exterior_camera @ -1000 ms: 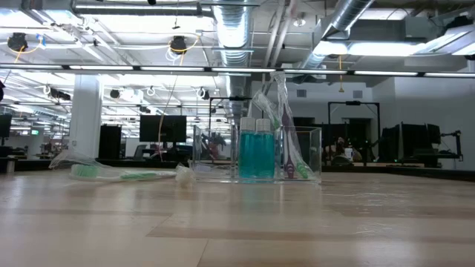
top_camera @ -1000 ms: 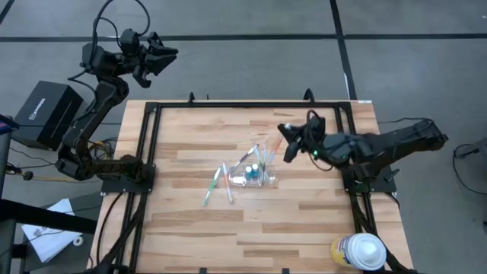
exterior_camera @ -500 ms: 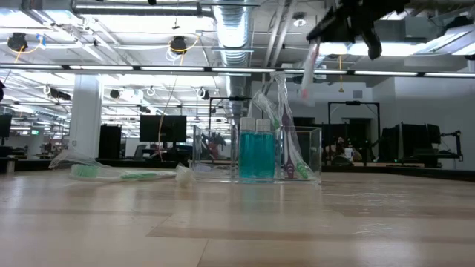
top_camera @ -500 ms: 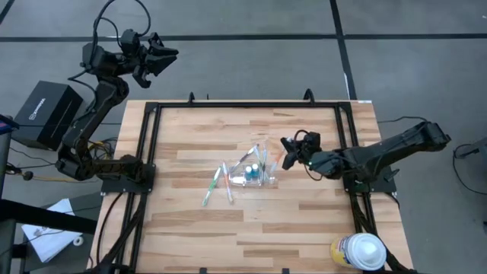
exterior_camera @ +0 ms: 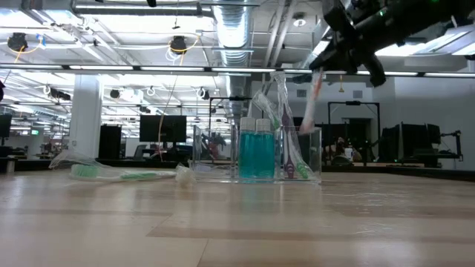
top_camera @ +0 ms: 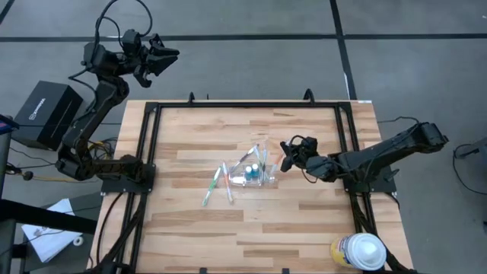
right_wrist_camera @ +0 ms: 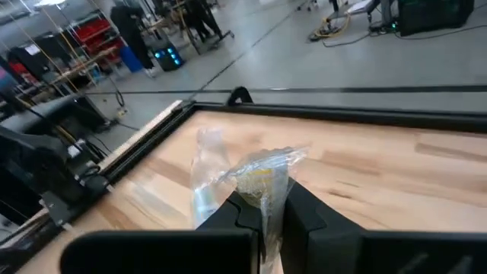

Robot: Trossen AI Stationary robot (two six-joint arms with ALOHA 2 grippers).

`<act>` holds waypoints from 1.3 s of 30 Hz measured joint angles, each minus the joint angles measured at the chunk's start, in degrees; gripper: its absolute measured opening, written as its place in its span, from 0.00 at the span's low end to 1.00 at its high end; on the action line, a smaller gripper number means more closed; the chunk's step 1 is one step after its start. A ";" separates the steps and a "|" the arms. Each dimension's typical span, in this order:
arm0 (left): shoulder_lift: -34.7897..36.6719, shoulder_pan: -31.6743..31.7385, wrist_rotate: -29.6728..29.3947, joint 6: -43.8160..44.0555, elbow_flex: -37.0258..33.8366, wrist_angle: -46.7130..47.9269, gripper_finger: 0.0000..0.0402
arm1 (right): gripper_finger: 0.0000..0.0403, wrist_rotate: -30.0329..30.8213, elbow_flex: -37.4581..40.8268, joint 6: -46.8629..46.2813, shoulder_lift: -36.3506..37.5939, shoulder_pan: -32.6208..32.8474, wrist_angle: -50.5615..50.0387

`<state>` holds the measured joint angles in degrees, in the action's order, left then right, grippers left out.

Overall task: Pick & Place toothbrushing station
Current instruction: Put the orange toothbrush into the transparent organizer

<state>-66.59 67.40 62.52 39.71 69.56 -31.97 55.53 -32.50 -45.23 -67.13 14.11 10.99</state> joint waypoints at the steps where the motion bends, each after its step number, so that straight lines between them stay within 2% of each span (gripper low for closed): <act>1: 0.00 0.00 0.02 0.00 0.00 0.02 0.25 | 0.02 -0.09 0.22 0.00 -0.63 0.00 1.37; 11: 0.00 0.00 -0.36 0.00 0.00 0.10 0.25 | 0.02 -3.96 1.04 -4.89 -10.29 -0.79 5.49; 18: 0.00 0.00 -0.57 0.00 0.00 0.13 0.25 | 0.02 -5.04 1.01 -5.38 -17.58 -0.79 15.22; 23: 0.00 0.00 -0.55 0.00 0.00 0.13 0.25 | 0.03 -6.17 0.99 -5.39 -20.06 -0.79 19.04; 34: 0.00 0.00 -0.22 0.00 0.00 0.22 0.25 | 0.18 -7.19 0.99 -4.05 -17.00 -0.79 19.44; 39: 0.00 0.04 -0.16 0.00 0.00 0.26 0.25 | 0.33 -10.22 0.99 -4.03 -15.39 -1.12 19.30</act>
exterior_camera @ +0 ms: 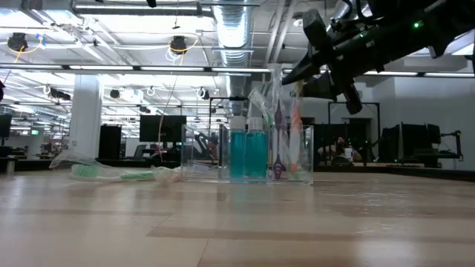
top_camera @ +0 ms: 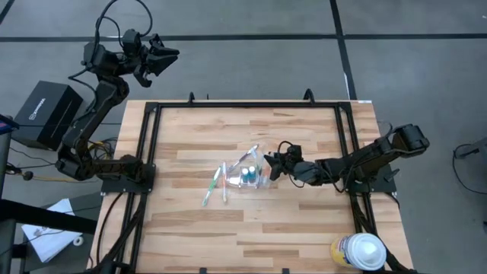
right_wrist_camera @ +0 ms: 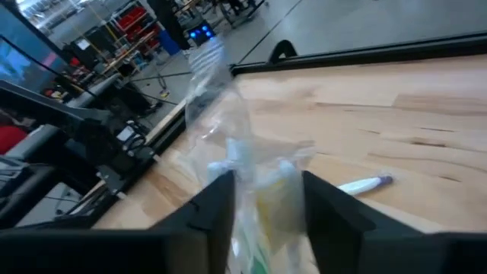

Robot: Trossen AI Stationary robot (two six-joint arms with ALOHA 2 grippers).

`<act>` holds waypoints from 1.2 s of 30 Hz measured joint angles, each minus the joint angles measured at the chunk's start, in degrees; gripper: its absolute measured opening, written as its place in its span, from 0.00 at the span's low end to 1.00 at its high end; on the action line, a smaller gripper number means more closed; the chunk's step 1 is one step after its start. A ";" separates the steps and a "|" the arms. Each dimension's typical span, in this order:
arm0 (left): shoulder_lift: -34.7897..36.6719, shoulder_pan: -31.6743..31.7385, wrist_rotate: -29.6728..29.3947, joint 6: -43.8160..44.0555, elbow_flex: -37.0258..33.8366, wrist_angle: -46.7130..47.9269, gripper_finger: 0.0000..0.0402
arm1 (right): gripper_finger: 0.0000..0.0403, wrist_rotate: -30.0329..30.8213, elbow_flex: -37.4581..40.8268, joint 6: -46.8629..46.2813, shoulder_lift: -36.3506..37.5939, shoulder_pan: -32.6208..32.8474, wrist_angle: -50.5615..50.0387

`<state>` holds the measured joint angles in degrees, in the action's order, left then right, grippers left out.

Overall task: Pick & Place toothbrushing station
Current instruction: Put the orange toothbrush into the transparent organizer, then put the green toothbrush into the transparent organizer

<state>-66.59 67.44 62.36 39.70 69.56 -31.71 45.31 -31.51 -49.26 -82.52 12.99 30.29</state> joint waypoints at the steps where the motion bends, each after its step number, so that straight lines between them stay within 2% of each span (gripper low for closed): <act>1: 0.00 0.00 -0.02 0.00 0.00 0.01 0.25 | 0.37 -0.29 0.00 0.17 0.14 -0.06 0.06; 7: 0.00 0.00 0.20 0.02 0.00 0.05 0.25 | 0.61 -0.51 0.00 -0.29 0.17 -0.04 0.17; 11: 0.00 0.00 0.25 0.17 0.00 0.05 0.25 | 0.69 -0.51 0.00 -0.47 0.17 -0.04 1.14; 17: 0.00 0.00 0.49 0.20 0.00 0.13 0.25 | 0.71 -0.47 0.00 -0.43 0.30 -0.04 2.26; 23: -0.02 0.00 0.46 0.20 0.00 0.38 0.25 | 0.71 0.84 -0.02 1.58 4.49 -0.57 0.08; 33: -0.02 0.00 0.72 0.20 0.00 1.45 0.25 | 0.71 2.72 -1.23 14.94 18.09 -3.76 -1.22; 36: 0.02 0.00 1.14 -0.86 0.00 8.52 0.25 | 0.71 2.75 -5.26 22.61 22.68 -4.49 -0.99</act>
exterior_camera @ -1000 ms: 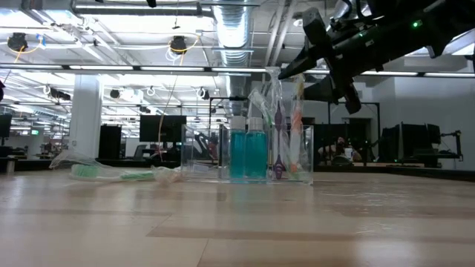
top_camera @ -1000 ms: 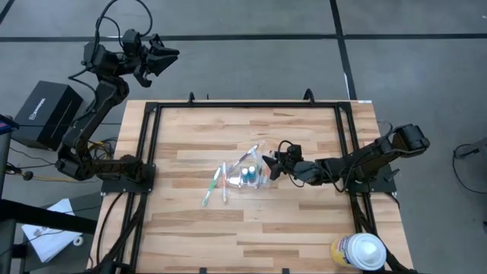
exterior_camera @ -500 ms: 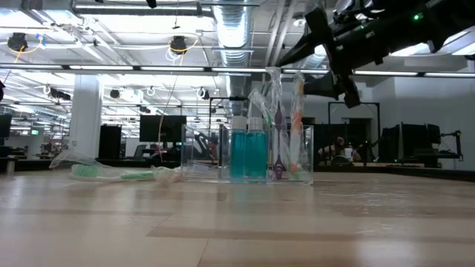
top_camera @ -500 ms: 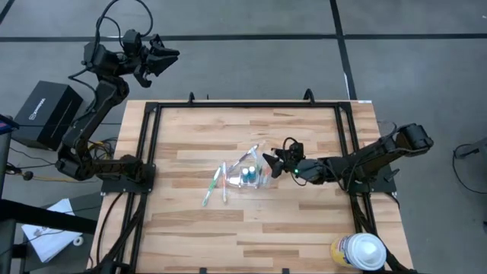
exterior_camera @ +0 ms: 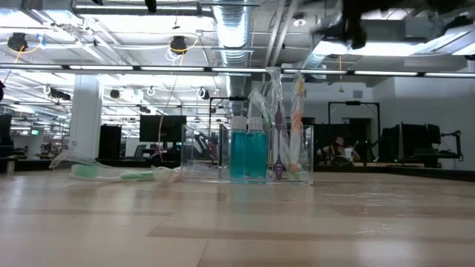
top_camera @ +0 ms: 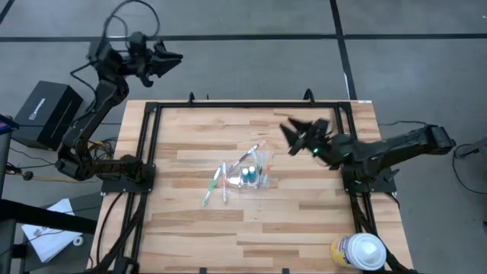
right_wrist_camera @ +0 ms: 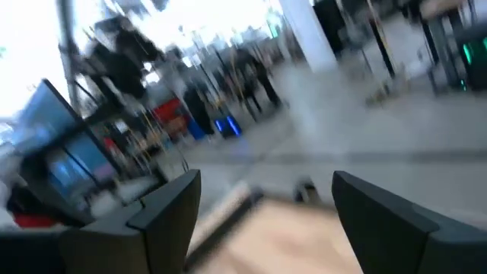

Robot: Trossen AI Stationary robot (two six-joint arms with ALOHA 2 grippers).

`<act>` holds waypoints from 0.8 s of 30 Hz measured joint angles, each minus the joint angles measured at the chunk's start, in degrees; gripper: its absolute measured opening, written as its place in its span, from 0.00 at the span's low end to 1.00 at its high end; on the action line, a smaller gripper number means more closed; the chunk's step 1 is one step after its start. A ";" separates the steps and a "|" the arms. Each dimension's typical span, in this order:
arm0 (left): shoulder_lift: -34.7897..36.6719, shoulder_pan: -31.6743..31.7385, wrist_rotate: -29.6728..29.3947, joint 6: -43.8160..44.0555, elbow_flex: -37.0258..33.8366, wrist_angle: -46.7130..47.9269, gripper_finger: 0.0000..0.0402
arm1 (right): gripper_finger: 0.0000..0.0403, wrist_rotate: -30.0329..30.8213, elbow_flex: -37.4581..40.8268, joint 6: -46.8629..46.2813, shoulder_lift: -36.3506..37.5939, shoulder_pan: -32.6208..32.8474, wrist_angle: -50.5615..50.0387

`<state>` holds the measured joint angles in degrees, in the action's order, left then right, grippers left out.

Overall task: Pick & Place toothbrushing station
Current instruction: Put the green toothbrush into the transparent organizer

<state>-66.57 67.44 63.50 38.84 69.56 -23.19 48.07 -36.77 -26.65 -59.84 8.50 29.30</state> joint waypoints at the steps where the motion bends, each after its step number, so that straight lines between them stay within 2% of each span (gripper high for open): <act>1: 0.00 -0.02 0.01 -1.99 0.00 4.66 0.25 | 0.71 -0.07 -1.82 3.21 1.16 -0.22 0.10; 3: -0.02 -0.58 -0.57 -8.43 0.00 15.82 0.25 | 0.71 -0.16 -6.12 10.27 2.75 -0.59 -0.54; 5: -0.03 -1.86 -4.25 -16.98 0.00 27.86 0.26 | 0.71 -0.16 -11.22 17.27 3.36 -1.00 -2.25; 9: -0.07 -5.70 -16.63 -33.32 0.00 50.40 0.29 | 0.71 -0.19 -23.58 26.22 3.26 -2.85 -13.38; 12: -0.07 -9.15 -25.79 -39.12 0.00 62.23 0.32 | 0.71 -0.39 -33.33 28.13 1.66 -5.08 -26.98; 18: -0.01 -19.24 -42.38 -36.56 -0.65 76.62 0.38 | 0.71 -4.94 -49.27 28.22 -3.29 -11.57 -47.71; 24: 1.26 -34.92 -50.69 -21.35 -8.42 76.51 0.38 | 0.71 -19.15 -56.27 30.06 -7.48 -19.68 -53.92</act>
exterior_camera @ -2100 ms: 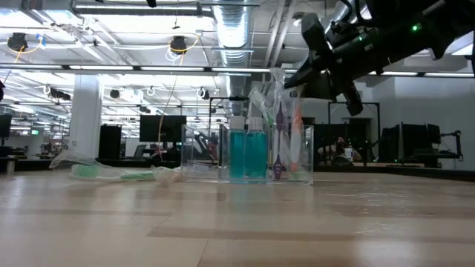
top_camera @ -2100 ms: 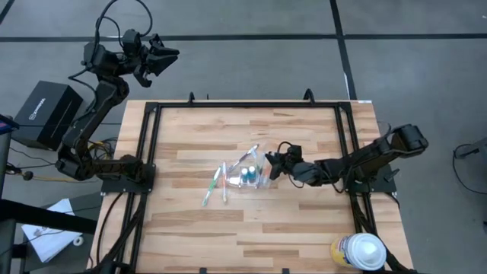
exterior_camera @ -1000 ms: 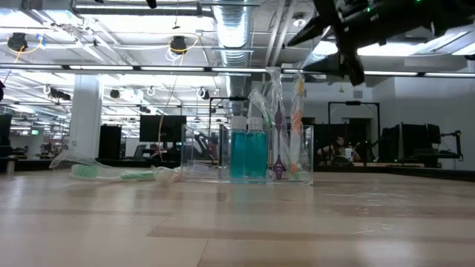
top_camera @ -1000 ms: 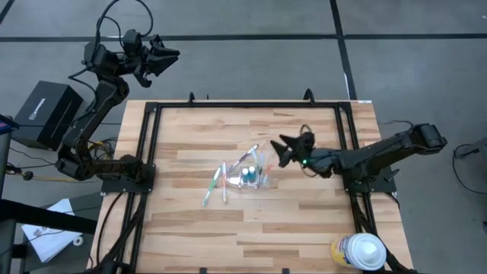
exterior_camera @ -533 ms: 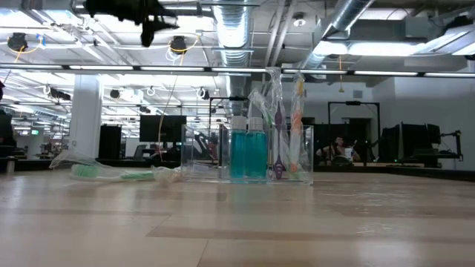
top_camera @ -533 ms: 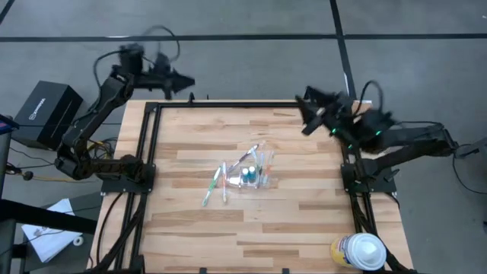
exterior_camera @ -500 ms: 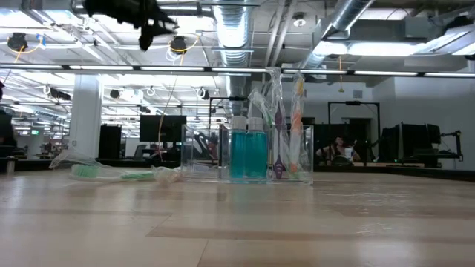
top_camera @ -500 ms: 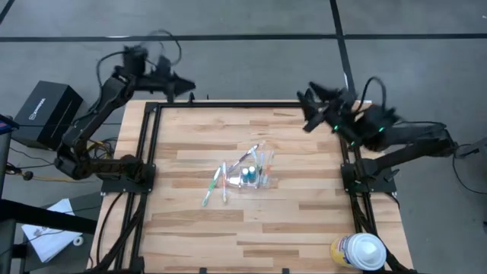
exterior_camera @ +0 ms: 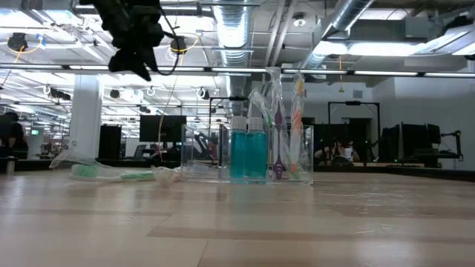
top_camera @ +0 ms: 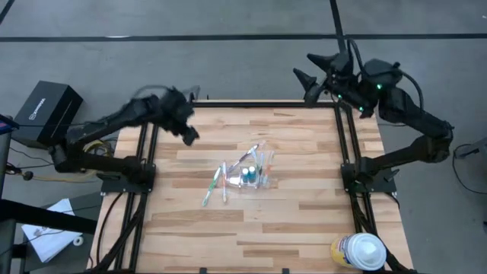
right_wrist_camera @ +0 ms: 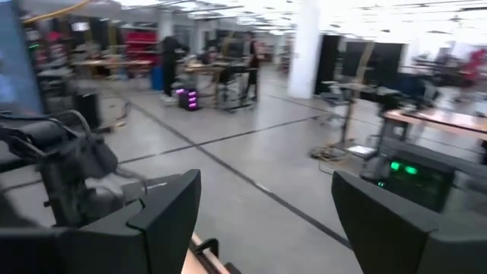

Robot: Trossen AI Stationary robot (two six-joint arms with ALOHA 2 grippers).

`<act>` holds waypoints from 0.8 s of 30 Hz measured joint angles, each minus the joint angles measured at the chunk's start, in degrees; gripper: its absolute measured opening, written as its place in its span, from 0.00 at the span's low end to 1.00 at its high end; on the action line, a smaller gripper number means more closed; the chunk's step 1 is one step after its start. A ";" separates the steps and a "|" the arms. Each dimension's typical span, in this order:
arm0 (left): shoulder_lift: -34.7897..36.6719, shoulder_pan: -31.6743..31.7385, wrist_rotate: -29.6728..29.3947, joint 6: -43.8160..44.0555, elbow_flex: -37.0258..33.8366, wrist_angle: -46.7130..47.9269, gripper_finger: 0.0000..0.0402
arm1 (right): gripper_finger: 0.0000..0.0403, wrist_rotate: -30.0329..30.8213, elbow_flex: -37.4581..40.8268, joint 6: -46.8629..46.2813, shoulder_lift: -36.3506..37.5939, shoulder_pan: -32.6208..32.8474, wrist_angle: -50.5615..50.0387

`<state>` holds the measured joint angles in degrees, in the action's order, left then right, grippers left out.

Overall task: Pick & Place toothbrushing station
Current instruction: Put the green toothbrush into the transparent organizer

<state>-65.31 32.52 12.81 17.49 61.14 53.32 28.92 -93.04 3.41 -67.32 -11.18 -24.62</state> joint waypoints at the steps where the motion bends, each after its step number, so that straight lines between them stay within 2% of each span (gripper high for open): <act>1: -0.05 -3.27 -1.83 3.49 -1.38 -0.09 0.38 | 0.71 -2.62 -0.58 0.25 -0.52 -1.30 -0.34; 4: -0.17 -12.90 -7.04 16.38 -5.74 -2.49 0.38 | 0.71 -9.45 -1.57 1.11 -1.72 -5.14 -0.85; 8: -0.18 -24.37 -12.47 37.58 -10.38 -10.68 0.40 | 0.71 -17.49 -2.50 1.55 -2.71 -9.89 -2.71; 10: -0.70 -29.73 -16.67 47.17 -11.59 -14.43 0.40 | 0.71 -21.98 -2.59 2.16 -2.89 -12.06 -2.73; 13: -2.45 -36.76 -20.97 59.10 -12.15 -14.84 0.41 | 0.71 -28.82 -2.59 2.63 -3.10 -15.01 -3.01; 19: -9.44 -46.04 -20.45 72.97 -12.19 -16.09 0.41 | 0.71 -38.51 -2.59 2.63 -3.18 -19.06 -3.25; 24: -14.82 -49.33 -18.31 78.08 -12.08 -17.55 0.41 | 0.71 -41.41 -2.59 0.98 -2.73 -19.33 -3.10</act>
<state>-80.13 -16.81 -5.50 95.56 49.06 35.77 -12.49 -95.64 4.38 -70.05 -30.51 -27.73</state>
